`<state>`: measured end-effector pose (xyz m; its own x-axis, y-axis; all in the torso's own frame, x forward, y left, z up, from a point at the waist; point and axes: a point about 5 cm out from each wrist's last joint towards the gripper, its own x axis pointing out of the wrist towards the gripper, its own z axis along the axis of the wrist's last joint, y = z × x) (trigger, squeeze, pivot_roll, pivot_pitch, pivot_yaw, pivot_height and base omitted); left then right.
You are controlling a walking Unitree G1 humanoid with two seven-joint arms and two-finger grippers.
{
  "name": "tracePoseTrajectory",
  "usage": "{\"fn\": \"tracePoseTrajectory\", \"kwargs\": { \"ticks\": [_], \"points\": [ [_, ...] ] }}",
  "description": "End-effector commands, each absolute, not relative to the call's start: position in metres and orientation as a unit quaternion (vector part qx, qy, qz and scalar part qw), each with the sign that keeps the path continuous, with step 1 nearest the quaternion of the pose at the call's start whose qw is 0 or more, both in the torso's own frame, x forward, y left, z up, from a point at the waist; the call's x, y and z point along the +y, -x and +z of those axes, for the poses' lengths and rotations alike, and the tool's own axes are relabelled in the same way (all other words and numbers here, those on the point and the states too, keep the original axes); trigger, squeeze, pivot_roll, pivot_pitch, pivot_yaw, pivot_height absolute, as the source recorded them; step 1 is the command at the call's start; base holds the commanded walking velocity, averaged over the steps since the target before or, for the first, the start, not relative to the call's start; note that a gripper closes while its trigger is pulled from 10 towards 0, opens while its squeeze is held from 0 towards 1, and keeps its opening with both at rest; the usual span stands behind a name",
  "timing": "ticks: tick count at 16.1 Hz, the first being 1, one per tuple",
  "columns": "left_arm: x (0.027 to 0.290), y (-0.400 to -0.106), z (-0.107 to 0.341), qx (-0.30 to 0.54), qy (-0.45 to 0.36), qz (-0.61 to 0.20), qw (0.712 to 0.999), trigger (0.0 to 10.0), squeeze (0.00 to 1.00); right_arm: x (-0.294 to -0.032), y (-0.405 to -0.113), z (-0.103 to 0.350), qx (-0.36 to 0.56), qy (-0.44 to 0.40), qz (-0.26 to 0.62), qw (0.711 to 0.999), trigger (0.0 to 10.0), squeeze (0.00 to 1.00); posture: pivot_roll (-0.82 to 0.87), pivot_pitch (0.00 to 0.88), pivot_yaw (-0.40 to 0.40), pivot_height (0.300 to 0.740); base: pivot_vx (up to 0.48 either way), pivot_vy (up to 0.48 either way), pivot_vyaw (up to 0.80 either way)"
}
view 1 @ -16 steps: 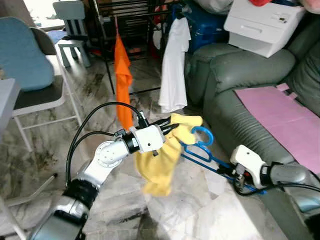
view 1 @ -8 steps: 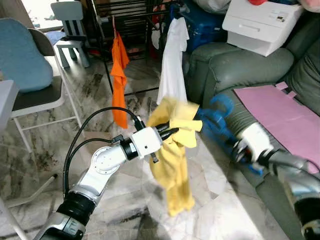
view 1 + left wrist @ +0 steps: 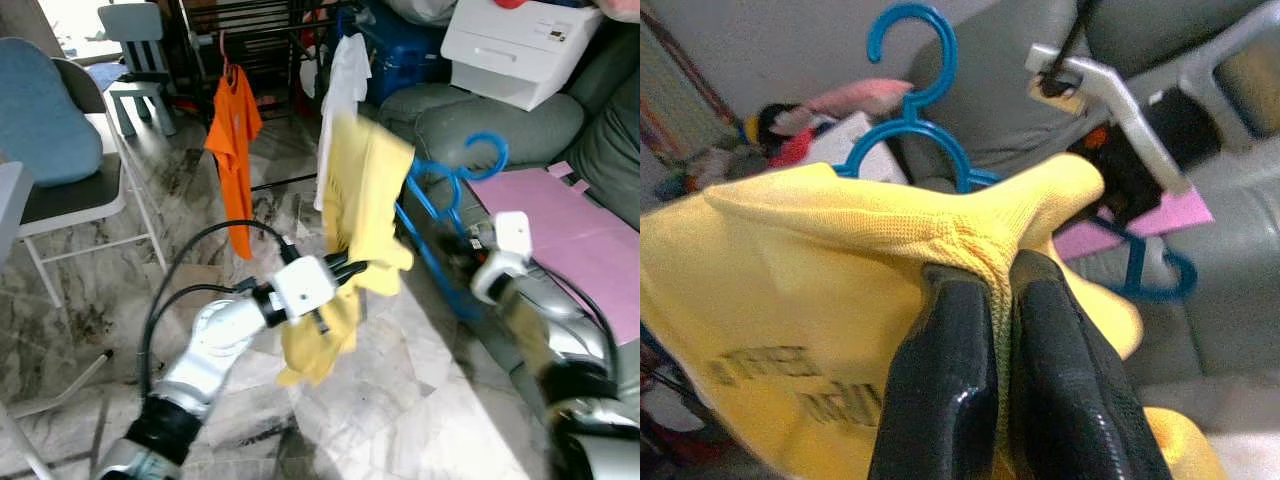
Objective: Hang hanger
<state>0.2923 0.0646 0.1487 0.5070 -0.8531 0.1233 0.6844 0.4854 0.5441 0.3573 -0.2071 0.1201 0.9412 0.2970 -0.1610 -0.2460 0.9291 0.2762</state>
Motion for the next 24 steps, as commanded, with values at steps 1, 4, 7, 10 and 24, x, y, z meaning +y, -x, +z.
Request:
{"fn": "tracePoseTrajectory", "kwargs": {
  "ticks": [1,4,7,10,24],
  "points": [
    [0.052,-0.286,0.152,-0.212,-0.231,-0.48,0.819,10.0,0.0,-0.207,-0.37,0.151,0.046,-0.238,0.098,0.965,10.0,0.0,-0.17,0.043,0.021,0.74,0.0,0.0,0.0],
    [0.045,-0.281,0.148,-0.209,-0.23,-0.489,0.815,10.0,0.0,-0.185,-0.377,0.165,0.043,-0.314,0.112,0.942,10.0,0.0,-0.17,0.044,0.017,0.74,0.0,0.0,0.0],
    [0.049,-0.284,0.137,-0.192,-0.263,-0.48,0.815,10.0,0.0,-0.137,-0.366,0.191,0.043,-0.361,0.247,0.898,10.0,0.0,-0.17,0.045,0.012,0.74,0.0,0.0,0.0],
    [0.052,-0.286,0.131,-0.178,-0.268,-0.478,0.817,10.0,0.0,-0.134,-0.358,0.22,-0.006,-0.472,0.291,0.832,10.0,0.0,-0.17,0.046,0.011,0.74,0.0,0.0,0.0],
    [0.056,-0.287,0.125,-0.174,-0.278,-0.474,0.817,10.0,0.0,-0.176,-0.341,0.149,0.072,0.092,0.25,0.961,10.0,0.0,-0.18,0.045,0.01,0.74,0.0,0.0,0.0]
  ]
}}
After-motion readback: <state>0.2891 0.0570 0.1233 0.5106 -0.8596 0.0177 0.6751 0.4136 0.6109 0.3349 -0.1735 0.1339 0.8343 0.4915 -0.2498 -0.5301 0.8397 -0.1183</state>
